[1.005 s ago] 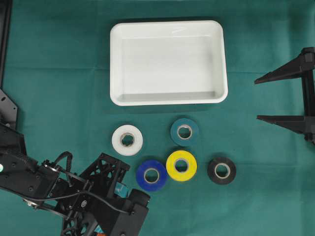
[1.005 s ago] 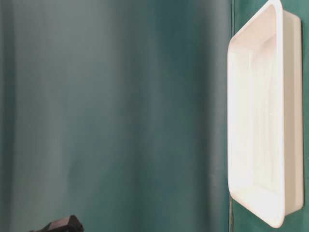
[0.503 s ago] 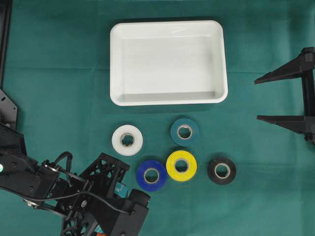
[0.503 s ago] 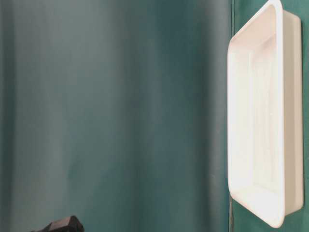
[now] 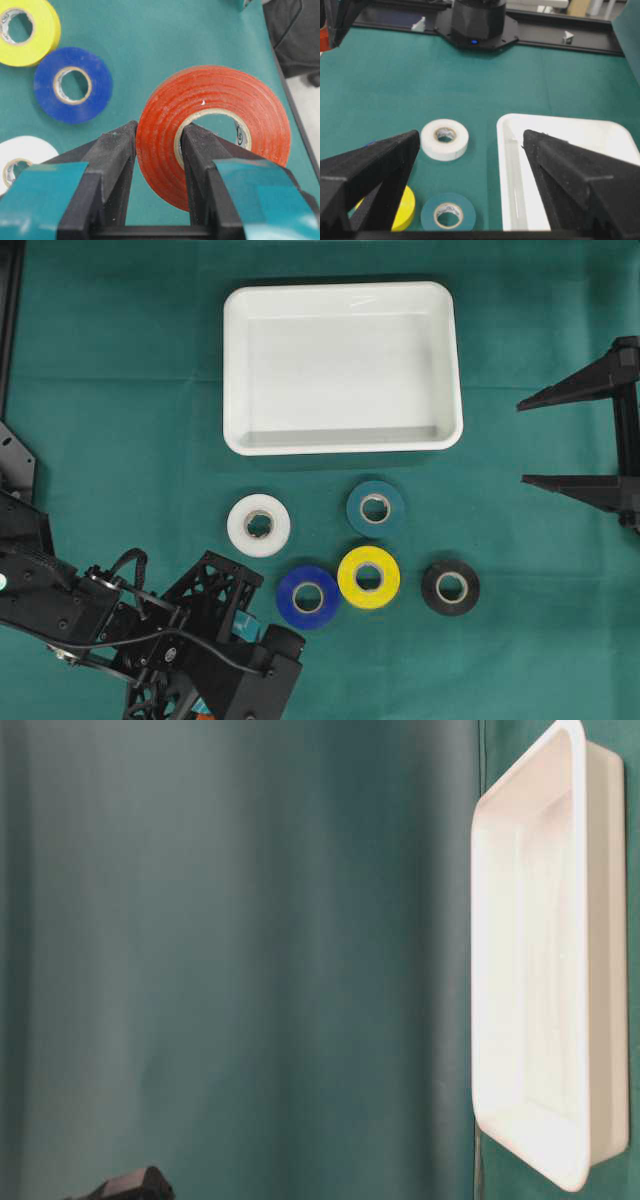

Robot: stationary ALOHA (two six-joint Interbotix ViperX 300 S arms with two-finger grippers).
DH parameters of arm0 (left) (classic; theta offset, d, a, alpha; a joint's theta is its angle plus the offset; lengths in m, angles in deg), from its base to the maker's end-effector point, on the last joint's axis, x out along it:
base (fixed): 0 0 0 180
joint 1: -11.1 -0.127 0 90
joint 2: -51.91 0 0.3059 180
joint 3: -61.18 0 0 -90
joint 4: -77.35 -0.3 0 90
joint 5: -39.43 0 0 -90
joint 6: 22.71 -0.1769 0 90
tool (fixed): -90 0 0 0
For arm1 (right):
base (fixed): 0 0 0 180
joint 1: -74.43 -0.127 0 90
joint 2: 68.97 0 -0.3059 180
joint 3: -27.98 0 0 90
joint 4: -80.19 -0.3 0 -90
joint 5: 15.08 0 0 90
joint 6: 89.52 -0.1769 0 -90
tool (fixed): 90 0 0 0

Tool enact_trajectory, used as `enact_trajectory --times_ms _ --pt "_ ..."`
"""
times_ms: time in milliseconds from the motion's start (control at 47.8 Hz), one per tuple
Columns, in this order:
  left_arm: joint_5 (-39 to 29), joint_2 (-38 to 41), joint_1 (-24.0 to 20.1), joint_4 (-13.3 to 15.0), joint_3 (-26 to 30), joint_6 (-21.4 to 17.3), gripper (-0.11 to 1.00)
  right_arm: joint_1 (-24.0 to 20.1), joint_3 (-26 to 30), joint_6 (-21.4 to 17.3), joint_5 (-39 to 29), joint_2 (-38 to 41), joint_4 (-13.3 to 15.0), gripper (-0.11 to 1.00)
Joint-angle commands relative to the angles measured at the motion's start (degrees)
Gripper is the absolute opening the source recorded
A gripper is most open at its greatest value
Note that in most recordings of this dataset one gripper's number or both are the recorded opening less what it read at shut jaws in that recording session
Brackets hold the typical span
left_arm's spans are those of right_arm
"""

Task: Pick up the tape from a random location and place it into the white case.
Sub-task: 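Lift the red tape roll and carry it over the white tray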

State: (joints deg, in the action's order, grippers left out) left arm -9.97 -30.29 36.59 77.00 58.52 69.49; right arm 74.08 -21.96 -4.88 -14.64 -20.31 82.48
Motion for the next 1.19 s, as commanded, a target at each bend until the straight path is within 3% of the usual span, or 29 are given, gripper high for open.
enact_trajectory --times_ms 0,377,691,900,1173 --pt "0.18 -1.76 0.26 -0.09 1.49 0.09 0.21 -0.18 1.67 -0.18 0.26 0.18 0.09 0.92" --pt "0.26 -1.76 0.26 -0.09 1.58 0.18 0.21 -0.09 1.85 -0.18 -0.35 0.18 0.09 0.92" --pt "0.44 -1.67 -2.64 -0.09 1.58 0.18 0.21 -0.09 1.93 0.09 -0.44 0.26 0.09 0.92" --pt "0.26 -2.2 -7.91 -0.18 1.49 0.09 0.21 -0.18 2.02 0.09 -1.58 0.26 0.09 0.92" --pt "-0.53 -3.52 -18.28 -0.18 0.53 0.0 0.21 -0.18 2.02 0.18 -3.43 0.18 0.26 0.92"
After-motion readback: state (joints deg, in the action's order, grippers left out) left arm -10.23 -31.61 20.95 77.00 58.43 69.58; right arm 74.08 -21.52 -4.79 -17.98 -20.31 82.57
